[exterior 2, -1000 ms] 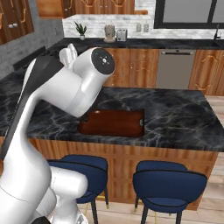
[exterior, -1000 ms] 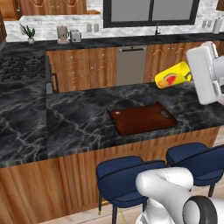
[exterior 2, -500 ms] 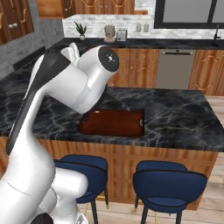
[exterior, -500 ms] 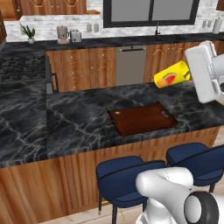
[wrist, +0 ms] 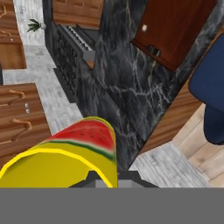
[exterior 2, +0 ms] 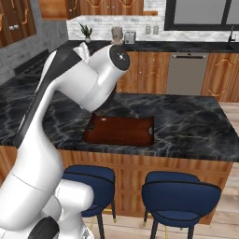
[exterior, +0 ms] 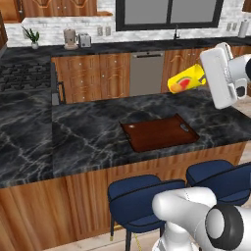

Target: There is a tray on the dining counter. Grab the cup, mug, and pitcher and place them on the tray. The pitcher may be placed next to the tray if it cannot fit the tray.

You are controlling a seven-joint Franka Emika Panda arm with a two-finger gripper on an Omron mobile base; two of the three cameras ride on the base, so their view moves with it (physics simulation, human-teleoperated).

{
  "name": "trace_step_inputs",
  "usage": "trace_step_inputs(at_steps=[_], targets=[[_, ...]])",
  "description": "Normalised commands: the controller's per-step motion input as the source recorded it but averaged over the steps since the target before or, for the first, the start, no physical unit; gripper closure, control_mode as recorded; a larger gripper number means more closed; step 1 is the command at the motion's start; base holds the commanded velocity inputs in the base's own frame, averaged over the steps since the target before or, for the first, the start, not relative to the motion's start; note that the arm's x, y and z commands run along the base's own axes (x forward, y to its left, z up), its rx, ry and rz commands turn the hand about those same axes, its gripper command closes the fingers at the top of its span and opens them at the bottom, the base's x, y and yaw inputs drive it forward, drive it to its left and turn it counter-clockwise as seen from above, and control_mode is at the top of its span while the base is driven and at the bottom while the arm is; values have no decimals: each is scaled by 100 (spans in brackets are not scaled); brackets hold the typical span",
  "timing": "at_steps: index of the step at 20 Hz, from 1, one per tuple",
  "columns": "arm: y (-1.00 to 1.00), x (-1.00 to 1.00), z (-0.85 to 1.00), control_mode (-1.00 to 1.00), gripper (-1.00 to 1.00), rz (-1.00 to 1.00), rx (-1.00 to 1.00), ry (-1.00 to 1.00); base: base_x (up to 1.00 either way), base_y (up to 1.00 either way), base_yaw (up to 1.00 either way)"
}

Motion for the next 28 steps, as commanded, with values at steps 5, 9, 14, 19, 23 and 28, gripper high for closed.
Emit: trace_step_inputs(at_steps=[5, 9, 14, 19, 23, 28], targets=[[0, 31, 0, -100, 100, 0, 0, 0, 0, 0, 0], [0, 21, 0, -100, 100, -1, 0, 0, 0, 0, 0], [0, 12, 0, -100, 100, -2, 0, 0, 0, 0, 0], [0, 11, 0, -100, 100, 0, 0, 0, 0, 0, 0], [0, 13, 0, -100, 100, 0, 0, 0, 0, 0, 0], [0, 22, 0, -100, 100, 0, 0, 0, 0, 0, 0]])
